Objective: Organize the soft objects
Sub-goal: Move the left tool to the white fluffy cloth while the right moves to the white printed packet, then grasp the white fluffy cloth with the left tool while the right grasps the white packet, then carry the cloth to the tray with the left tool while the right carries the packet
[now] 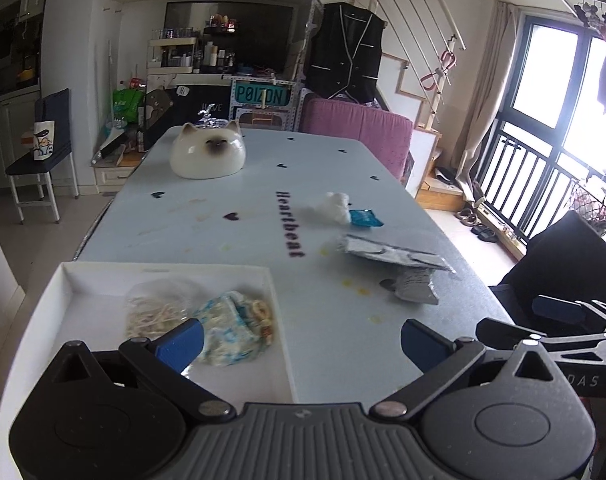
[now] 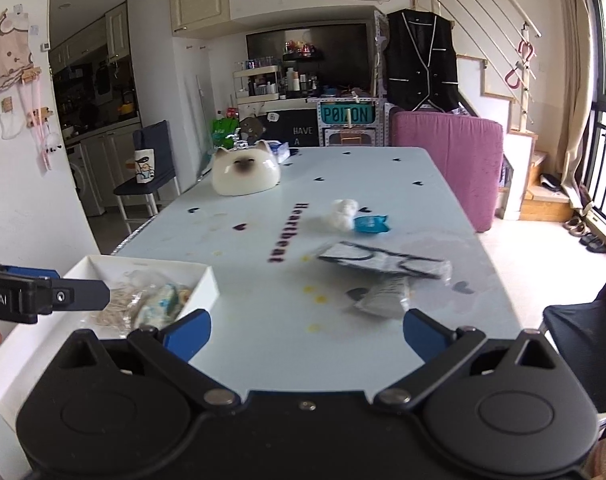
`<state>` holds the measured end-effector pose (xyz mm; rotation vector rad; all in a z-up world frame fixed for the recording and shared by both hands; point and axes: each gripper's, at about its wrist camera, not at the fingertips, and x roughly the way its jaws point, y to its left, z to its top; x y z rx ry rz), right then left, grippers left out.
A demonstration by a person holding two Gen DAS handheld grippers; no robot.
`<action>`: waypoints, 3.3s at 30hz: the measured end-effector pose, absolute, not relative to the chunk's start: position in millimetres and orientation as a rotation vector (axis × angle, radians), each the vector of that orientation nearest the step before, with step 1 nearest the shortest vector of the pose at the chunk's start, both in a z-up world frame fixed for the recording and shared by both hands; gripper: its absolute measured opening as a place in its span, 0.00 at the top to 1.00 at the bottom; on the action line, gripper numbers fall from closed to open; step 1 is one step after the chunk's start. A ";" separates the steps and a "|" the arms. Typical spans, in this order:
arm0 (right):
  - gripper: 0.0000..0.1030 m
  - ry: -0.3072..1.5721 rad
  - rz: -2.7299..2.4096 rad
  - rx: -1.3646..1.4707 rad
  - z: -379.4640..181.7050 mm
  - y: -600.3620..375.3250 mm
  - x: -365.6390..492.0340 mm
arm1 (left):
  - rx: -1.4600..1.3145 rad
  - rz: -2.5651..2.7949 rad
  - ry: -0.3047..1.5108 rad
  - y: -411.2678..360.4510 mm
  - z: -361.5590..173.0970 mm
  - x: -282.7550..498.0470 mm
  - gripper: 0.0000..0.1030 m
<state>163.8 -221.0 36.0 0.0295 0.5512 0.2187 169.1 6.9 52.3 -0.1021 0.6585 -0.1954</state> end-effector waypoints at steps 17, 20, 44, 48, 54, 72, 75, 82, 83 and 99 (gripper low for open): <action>0.00 0.597 0.180 0.017 21.1 -288.2 230.9 | -0.200 -0.223 0.641 -75.7 59.4 231.8 0.00; 0.00 0.610 0.187 0.039 14.3 -296.3 244.3 | -0.226 -0.224 0.636 -90.5 64.8 253.8 0.00; 0.23 0.722 0.143 0.200 -67.3 -300.1 360.6 | -0.517 -0.023 0.789 -97.5 -25.7 503.9 0.20; 0.23 0.711 0.138 0.235 -80.0 -294.8 365.3 | -0.484 -0.090 0.786 -101.5 -36.8 519.2 0.20; 0.31 0.668 0.119 0.154 -90.8 -283.1 363.0 | -0.330 -0.136 0.746 -122.4 -44.9 534.6 0.20; 0.54 0.616 0.106 0.166 -94.7 -291.0 357.8 | -0.200 -0.067 0.794 -129.9 -71.7 552.8 0.59; 0.56 0.616 0.108 0.158 -95.0 -291.0 356.5 | -0.213 -0.068 0.808 -125.9 -71.2 549.4 0.68; 0.63 0.618 0.126 0.153 -95.4 -290.2 354.7 | -0.243 -0.088 0.844 -115.7 -69.3 530.4 0.71; 0.65 0.619 0.130 0.159 -95.1 -290.6 354.1 | -0.247 -0.090 0.848 -114.4 -69.1 526.3 0.71; 0.69 0.635 0.143 0.240 -94.0 -296.3 325.2 | -0.293 -0.151 0.811 -97.7 -27.5 424.2 0.71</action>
